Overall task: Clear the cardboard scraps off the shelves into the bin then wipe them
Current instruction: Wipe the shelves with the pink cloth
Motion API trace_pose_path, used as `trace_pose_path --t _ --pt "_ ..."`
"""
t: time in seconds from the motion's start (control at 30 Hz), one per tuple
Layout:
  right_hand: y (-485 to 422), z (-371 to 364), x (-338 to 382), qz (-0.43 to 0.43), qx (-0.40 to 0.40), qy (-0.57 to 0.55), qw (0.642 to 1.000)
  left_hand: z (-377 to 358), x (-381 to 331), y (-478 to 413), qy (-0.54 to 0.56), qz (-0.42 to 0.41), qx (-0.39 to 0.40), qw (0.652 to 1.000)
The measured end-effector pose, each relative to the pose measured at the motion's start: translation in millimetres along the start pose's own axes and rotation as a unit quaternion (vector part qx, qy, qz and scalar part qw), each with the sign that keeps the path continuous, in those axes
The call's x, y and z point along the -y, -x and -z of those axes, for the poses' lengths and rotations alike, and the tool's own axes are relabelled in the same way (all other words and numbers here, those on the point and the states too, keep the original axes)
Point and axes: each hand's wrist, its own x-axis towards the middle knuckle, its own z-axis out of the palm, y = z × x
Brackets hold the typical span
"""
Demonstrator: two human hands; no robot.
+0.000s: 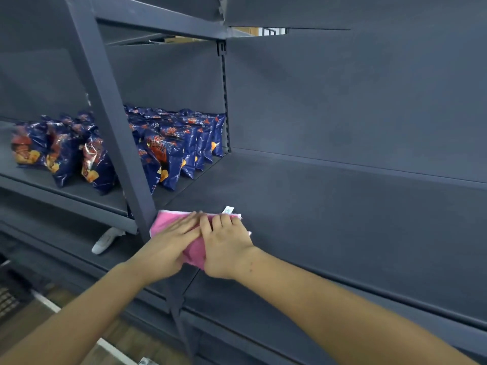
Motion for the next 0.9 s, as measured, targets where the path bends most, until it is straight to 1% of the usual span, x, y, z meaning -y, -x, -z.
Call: trace_pose_path --t 0.1,0.13,0.17,0.23,0.3,0.37,0.47,0.5,0.57,0.67,0.73,0.83,0.9 --pt "-9 4 4 -0.017 0.015 0.023 0.999 0 7 -2 0.050 0.082 -0.060 0.994" --pt "-11 4 5 -0.022 0.013 0.038 0.999 1 12 -2 0.040 0.091 -0.061 0.993" --pt "-13 2 8 -0.023 0.007 0.048 0.999 2 16 -2 0.020 0.082 -0.056 0.995" --pt "-17 -7 13 -0.011 -0.021 0.034 0.999 -2 22 -1 -0.004 0.061 -0.061 0.996" --pt "-21 -14 16 0.005 -0.051 0.002 0.999 -8 24 -2 -0.015 0.068 -0.080 0.994" --pt "-23 -19 14 0.007 -0.060 -0.023 0.998 -15 25 -3 -0.038 0.081 -0.103 0.991" --pt "-18 -23 8 -0.007 -0.058 -0.028 0.998 -21 19 -6 -0.083 0.081 -0.066 0.991" --pt "-13 -23 6 -0.011 -0.060 -0.021 0.998 -23 15 -8 -0.092 0.081 -0.065 0.990" --pt "0 -27 0 -0.019 -0.066 -0.006 0.998 -26 0 -13 -0.101 0.072 -0.079 0.989" --pt "27 -36 -13 -0.035 -0.069 0.021 0.997 -31 -28 -20 -0.095 0.041 -0.124 0.987" --pt "52 -40 -24 -0.048 -0.070 0.045 0.995 -36 -54 -24 -0.085 0.032 -0.132 0.987" --pt "91 -59 -47 -0.088 -0.121 0.090 0.985 -42 -105 -32 -0.088 0.023 -0.155 0.984" --pt "121 -71 -67 -0.103 -0.162 0.044 0.980 -48 -144 -39 -0.103 0.018 -0.174 0.979"
